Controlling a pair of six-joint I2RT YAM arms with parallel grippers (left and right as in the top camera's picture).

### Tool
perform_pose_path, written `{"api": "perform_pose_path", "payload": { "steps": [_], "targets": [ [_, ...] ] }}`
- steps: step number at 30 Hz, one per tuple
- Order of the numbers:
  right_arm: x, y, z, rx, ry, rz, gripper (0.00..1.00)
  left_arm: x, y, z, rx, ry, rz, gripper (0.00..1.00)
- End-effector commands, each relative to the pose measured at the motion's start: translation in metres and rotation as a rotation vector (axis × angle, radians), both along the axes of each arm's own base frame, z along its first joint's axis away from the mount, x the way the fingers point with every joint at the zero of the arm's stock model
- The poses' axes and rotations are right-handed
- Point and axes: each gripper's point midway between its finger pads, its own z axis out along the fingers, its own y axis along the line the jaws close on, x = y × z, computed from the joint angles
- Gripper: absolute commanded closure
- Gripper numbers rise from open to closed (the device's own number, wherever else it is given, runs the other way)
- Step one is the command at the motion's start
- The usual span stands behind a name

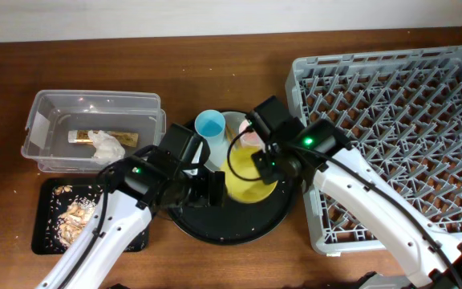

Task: Sort waste into correct bins and load items into the dishwasher rack
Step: 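Carry the yellow bowl with the right gripper to the rack's far corner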

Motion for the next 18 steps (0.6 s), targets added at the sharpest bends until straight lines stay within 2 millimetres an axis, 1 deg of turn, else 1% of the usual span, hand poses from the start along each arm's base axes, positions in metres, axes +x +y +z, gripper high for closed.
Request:
{"api": "perform_pose_path", "payload": {
  "steps": [1,2,3,4,5,6,7,9,10,11,12,13,14,16,17,18],
  "targets": [
    [0.052,-0.061,0.058,-0.323,-0.378,-0.209,0.96,0.01,0.011,0.008,0.035,-0.055,0.016,0.01],
    [0.063,-0.083,0.082,-0.435,-0.5,-0.295,0.96,0.01,0.011,0.008,0.036,-0.054,0.016,0.01],
    [0.073,-0.109,0.107,-0.529,-0.619,-0.413,0.96,0.01,0.011,0.008,0.035,-0.054,0.016,0.01],
    [0.084,-0.134,0.126,-0.549,-0.712,-0.549,0.96,0.01,0.011,0.008,0.035,-0.054,0.016,0.01],
    [0.092,-0.154,0.132,-0.542,-0.737,-0.625,0.96,0.01,0.011,0.008,0.035,-0.054,0.016,0.01],
    [0.097,-0.184,0.137,-0.543,-0.752,-0.722,0.96,0.01,0.011,0.008,0.035,-0.054,0.016,0.01],
    [0.099,-0.209,0.139,-0.553,-0.758,-0.795,0.96,0.01,0.011,0.008,0.035,-0.054,0.016,0.01],
    [0.105,-0.275,0.143,-0.64,-0.745,-0.92,0.96,0.01,0.011,0.008,0.035,-0.054,0.016,0.01],
    [0.109,-0.303,0.138,-0.689,-0.721,-0.961,0.96,0.01,0.011,0.008,0.035,-0.054,0.016,0.01],
    [0.116,-0.327,0.124,-0.749,-0.675,-0.973,0.96,0.01,0.011,0.008,0.035,-0.054,0.016,0.01],
    [0.125,-0.339,0.105,-0.794,-0.624,-0.96,0.96,0.01,0.011,0.008,0.035,-0.054,0.016,0.01],
    [0.135,-0.344,0.084,-0.815,-0.587,-0.951,0.96,0.01,0.011,0.008,0.035,-0.054,0.016,0.01],
    [0.143,-0.342,0.065,-0.828,-0.557,-0.93,0.96,0.01,0.011,0.008,0.035,-0.054,0.016,0.01],
    [0.158,-0.333,0.022,-0.841,-0.472,-0.851,0.96,0.01,0.011,0.008,0.035,-0.054,0.016,0.01],
    [0.166,-0.325,0.004,-0.84,-0.423,-0.779,0.96,0.01,0.011,0.008,0.035,-0.054,0.016,0.0],
    [0.169,-0.316,-0.009,-0.849,-0.399,-0.746,0.96,0.01,0.011,0.008,0.035,-0.054,0.016,0.01]
  ]
}}
